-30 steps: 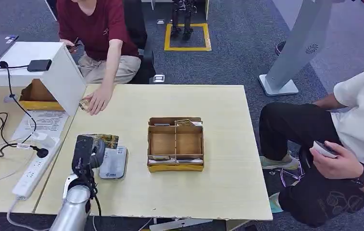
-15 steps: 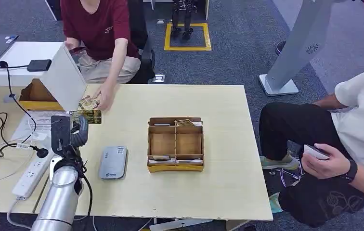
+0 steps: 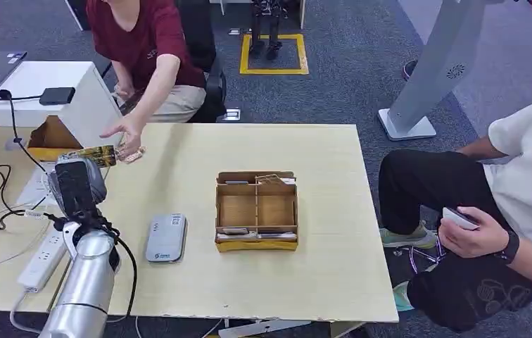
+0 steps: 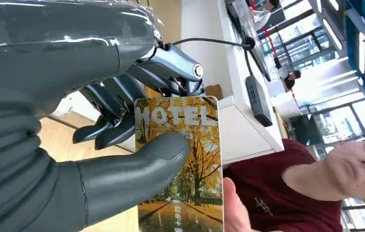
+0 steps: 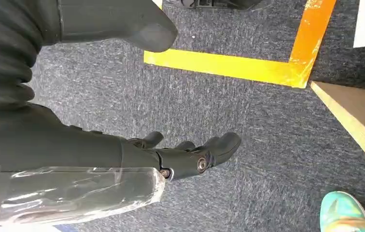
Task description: Pass the card to the sensor for recognition and then transmit it.
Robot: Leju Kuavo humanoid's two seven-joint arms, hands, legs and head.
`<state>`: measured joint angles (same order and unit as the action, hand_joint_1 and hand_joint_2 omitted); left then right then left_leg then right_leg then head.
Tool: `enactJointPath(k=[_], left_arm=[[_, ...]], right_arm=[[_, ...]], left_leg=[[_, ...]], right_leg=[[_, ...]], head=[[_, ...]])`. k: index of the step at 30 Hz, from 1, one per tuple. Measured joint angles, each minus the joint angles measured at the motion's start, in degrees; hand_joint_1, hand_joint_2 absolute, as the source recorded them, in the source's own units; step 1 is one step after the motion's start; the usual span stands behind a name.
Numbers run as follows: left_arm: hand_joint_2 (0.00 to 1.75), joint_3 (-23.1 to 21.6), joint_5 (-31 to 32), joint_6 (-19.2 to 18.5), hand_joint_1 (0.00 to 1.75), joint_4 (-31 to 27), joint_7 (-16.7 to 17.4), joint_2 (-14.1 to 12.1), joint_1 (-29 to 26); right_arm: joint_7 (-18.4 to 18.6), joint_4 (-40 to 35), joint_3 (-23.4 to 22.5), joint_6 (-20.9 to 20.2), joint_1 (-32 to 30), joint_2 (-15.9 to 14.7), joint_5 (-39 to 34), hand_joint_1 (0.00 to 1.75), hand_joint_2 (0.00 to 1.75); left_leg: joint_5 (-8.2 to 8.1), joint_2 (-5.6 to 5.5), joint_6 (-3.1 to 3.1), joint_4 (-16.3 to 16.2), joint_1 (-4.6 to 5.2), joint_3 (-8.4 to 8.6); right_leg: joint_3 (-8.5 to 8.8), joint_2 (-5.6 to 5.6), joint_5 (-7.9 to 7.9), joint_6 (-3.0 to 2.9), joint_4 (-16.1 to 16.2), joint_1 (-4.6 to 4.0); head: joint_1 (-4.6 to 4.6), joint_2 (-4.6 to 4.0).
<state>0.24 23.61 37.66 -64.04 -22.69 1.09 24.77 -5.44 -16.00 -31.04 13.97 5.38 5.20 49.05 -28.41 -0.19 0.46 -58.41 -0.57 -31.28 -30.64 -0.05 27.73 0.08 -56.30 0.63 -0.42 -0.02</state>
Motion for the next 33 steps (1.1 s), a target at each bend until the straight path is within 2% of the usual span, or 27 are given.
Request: enactJointPath(k=[16, 17, 22, 28, 33], left_arm=[[1.75, 0.5, -1.29, -0.87, 1.75, 1.73, -1.38, 0.39, 0.94], [1.75, 0.5, -1.29, -0.85, 0.0, 1.73, -1.44, 0.42, 0.94], [1.75, 0.5, -2.21, -1.88, 0.0, 1.83, -2.67, 0.39, 0.92], [1.75, 0.52, -7.7, -6.08, 0.0, 1.48, -1.4, 0.46, 0.48], [1.75, 0.63, -9.05, -6.93, 0.0, 0.39, -1.18, 0.46, 0.11]], right_arm=[[-0.46, 0.02, -0.04, 0.07, 0.21, 0.2, 0.26, 0.0, 1.75], [-0.48, 0.02, -0.04, 0.07, 0.22, 0.22, 0.26, 0.0, 1.75], [-0.59, 0.04, -0.04, 0.0, 0.21, 0.22, 0.33, 0.0, 1.75], [-0.81, 0.2, -0.35, 0.37, 0.09, 0.22, 0.28, 0.0, 1.75], [-0.83, 0.24, -0.68, 0.37, -0.12, 0.22, 0.28, 0.0, 1.75]], left_leg=[[0.0, 0.01, 0.0, -0.01, 0.0, -0.01], [0.0, 0.03, 0.0, -0.01, 0.0, -0.01], [0.0, 0.02, 0.0, -0.01, 0.0, -0.04], [0.0, 0.02, 0.0, -0.02, 0.0, -0.04], [0.0, 0.02, 0.0, -0.04, 0.0, -0.06]], right_leg=[[-0.02, 0.0, -0.02, 0.03, 0.0, 0.0], [-0.02, 0.02, -0.02, 0.03, 0.0, 0.0], [-0.03, 0.01, -0.02, 0.03, 0.0, 0.0], [-0.03, 0.02, -0.03, 0.04, 0.0, 0.0], [-0.03, 0.01, -0.03, 0.05, 0.0, 0.0]], head=[[0.0, 0.0], [0.0, 0.0], [0.0, 0.0], [0.0, 0.0], [0.0, 0.0]])
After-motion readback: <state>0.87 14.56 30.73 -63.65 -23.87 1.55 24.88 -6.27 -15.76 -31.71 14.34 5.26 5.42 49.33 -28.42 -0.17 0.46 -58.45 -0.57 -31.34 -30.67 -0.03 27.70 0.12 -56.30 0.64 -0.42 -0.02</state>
